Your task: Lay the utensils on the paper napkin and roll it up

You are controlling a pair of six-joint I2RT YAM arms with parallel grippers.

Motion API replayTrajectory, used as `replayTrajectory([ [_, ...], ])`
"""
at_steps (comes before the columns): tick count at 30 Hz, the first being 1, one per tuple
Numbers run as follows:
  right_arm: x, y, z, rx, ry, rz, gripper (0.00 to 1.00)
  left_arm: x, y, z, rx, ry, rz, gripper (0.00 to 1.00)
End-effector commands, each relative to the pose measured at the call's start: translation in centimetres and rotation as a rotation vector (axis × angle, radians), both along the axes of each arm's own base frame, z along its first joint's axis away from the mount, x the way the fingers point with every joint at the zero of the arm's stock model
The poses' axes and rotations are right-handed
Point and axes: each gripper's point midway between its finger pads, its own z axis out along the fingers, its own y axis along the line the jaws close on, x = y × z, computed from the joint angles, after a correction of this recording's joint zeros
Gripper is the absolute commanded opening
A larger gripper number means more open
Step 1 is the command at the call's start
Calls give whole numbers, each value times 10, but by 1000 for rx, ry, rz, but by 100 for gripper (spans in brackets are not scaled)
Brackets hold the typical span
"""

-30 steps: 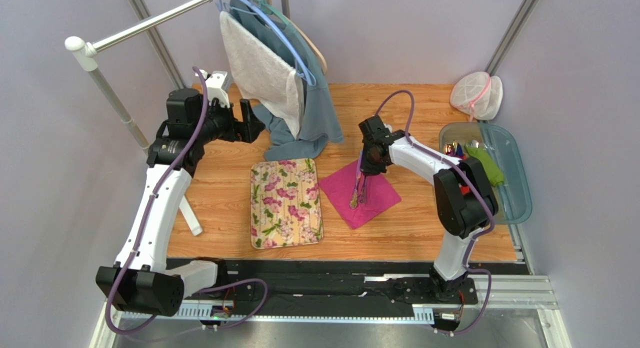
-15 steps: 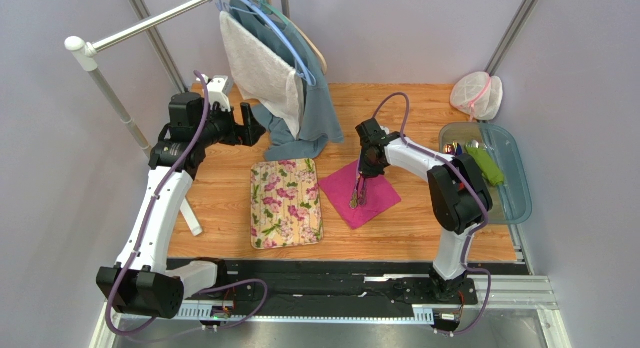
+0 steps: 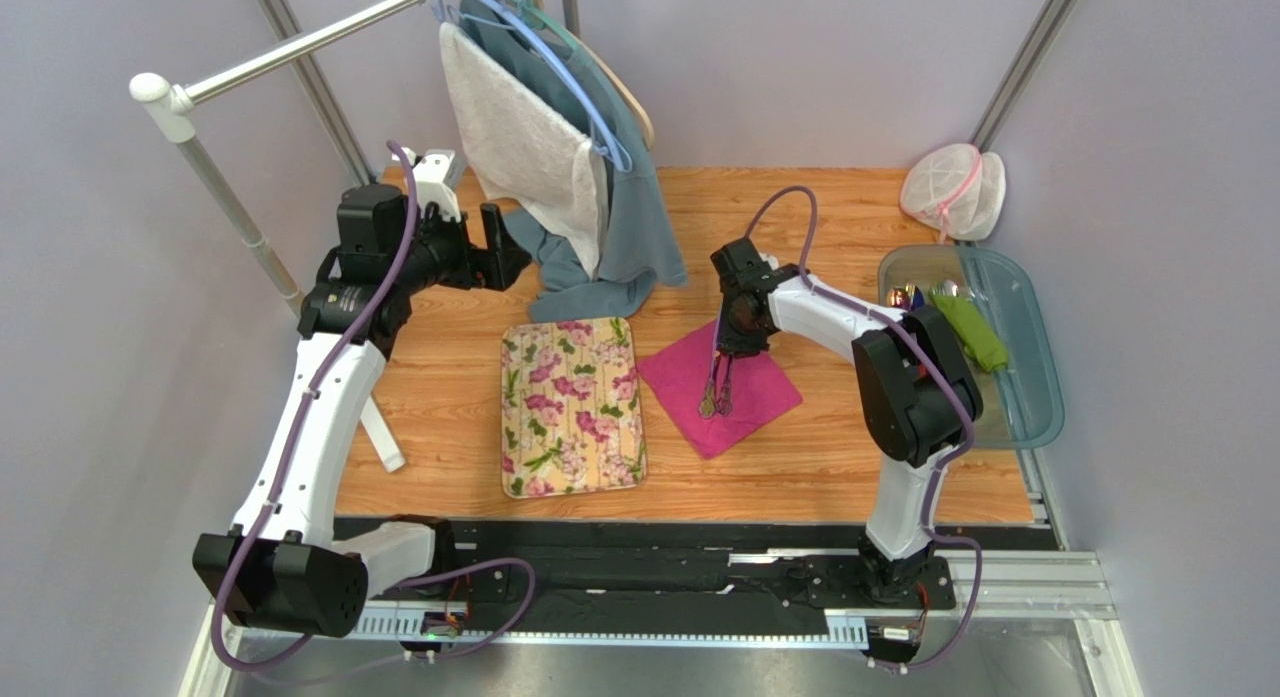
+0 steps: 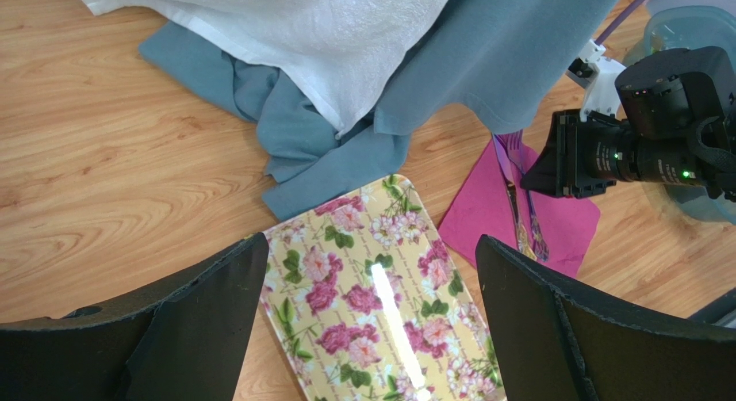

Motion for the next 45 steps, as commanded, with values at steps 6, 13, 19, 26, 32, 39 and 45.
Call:
replayTrajectory([
  [6, 17, 20, 51, 88, -97, 56, 27, -5, -11, 12, 28, -85, -107, 99],
  [13, -3, 9, 116, 190, -171, 243, 55, -65, -62, -13, 307, -325, -588, 99],
  [19, -22, -10, 123, 266, -158, 423, 92, -116, -124, -64, 407, -492, -972, 97],
  [26, -40, -10, 114, 515, -72, 535, 99, -122, -195, -123, 409, -437, -1137, 76],
  [32, -70, 10, 102, 736, 81, 584, 85, -141, -238, -159, 407, -525, -1297, 61],
  [39, -78, 0, 86, 678, 124, 562, 78, -141, -251, -211, 500, -535, -1405, 40],
  [45, -79, -1, 77, 681, 180, 549, 78, -149, -266, -239, 566, -541, -1503, 37],
])
